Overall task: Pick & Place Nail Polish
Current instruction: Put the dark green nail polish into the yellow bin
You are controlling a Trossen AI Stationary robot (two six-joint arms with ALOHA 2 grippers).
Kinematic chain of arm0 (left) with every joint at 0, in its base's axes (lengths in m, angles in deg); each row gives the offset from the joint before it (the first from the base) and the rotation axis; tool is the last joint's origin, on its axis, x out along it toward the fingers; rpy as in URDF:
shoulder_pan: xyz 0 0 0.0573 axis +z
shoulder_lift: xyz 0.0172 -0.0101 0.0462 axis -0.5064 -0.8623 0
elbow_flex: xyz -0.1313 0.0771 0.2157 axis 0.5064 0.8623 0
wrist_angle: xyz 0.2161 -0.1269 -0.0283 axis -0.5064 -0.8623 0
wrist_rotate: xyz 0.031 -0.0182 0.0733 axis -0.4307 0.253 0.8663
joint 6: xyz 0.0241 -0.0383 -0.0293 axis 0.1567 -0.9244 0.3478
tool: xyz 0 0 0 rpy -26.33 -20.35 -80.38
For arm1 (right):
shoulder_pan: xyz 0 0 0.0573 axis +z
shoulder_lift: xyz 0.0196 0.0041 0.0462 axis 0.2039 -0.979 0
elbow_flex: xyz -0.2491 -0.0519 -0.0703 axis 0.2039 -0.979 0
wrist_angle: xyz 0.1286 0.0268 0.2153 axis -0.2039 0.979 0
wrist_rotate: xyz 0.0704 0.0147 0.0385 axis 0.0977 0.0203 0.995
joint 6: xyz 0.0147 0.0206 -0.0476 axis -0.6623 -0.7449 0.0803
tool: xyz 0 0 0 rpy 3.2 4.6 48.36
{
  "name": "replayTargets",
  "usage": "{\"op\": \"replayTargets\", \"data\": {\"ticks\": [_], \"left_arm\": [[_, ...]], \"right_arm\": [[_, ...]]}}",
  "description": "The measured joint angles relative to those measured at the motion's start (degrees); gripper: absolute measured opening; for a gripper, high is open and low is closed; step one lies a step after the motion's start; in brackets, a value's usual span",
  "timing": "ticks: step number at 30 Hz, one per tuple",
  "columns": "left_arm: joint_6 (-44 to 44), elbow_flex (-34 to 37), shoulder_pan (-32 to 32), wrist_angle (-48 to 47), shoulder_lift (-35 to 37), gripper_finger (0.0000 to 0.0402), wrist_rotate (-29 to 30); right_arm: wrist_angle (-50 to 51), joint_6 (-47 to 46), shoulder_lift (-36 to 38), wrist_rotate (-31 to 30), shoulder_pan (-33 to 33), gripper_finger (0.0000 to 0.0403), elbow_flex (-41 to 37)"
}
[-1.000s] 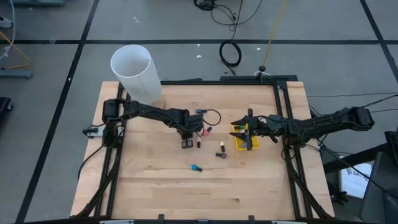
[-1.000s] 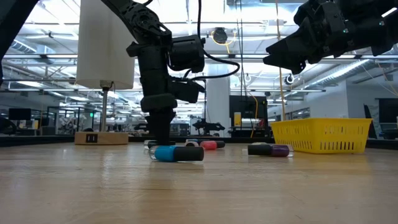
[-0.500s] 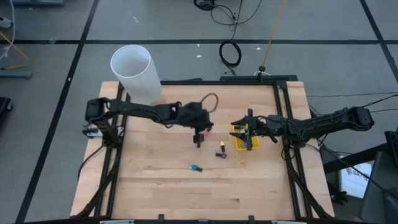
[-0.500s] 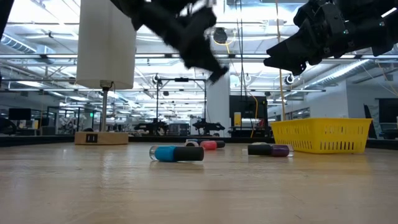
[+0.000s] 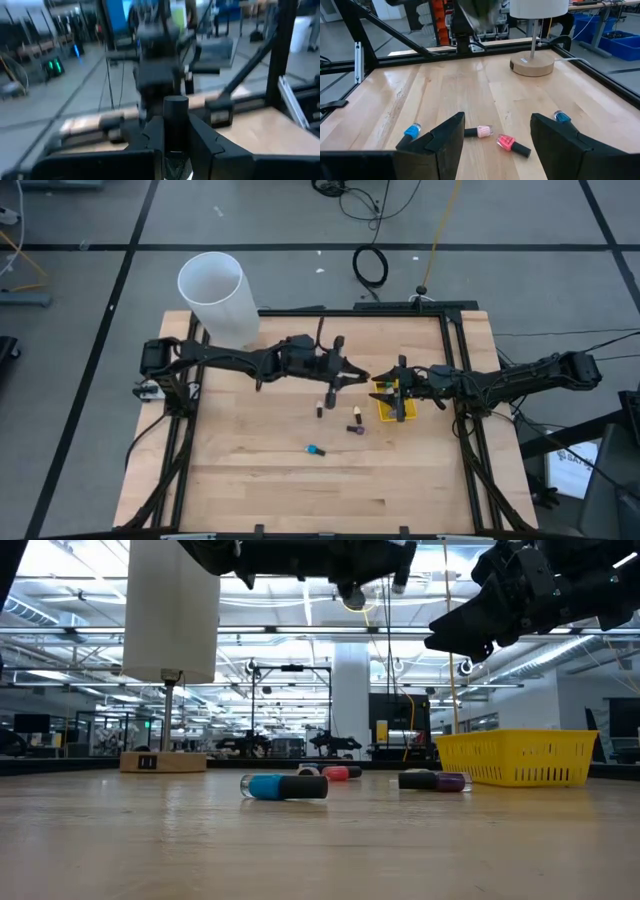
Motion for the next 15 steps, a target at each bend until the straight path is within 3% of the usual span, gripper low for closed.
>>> {"op": "replayTargets", "data": {"ticks": [4,8,15], "left_arm": [[-0.6,0.0,-0.9,5.3,-3.0,0.0039,0.1],[-1.5,0.0,-1.5,10.5,-6.1,0.0039,0.3],[-0.7,0.0,-1.0,12.2,-7.4,0.0039,2.1]], "right_arm": [[-0.6,1.3,-0.2,-0.4,0.0,0.0215,0.0],[-1.9,1.4,-2.4,-4.9,0.0,0.0218,0.0],[-9.1,1.4,-7.9,-4.5,0.0,0.0270,0.0]]}}
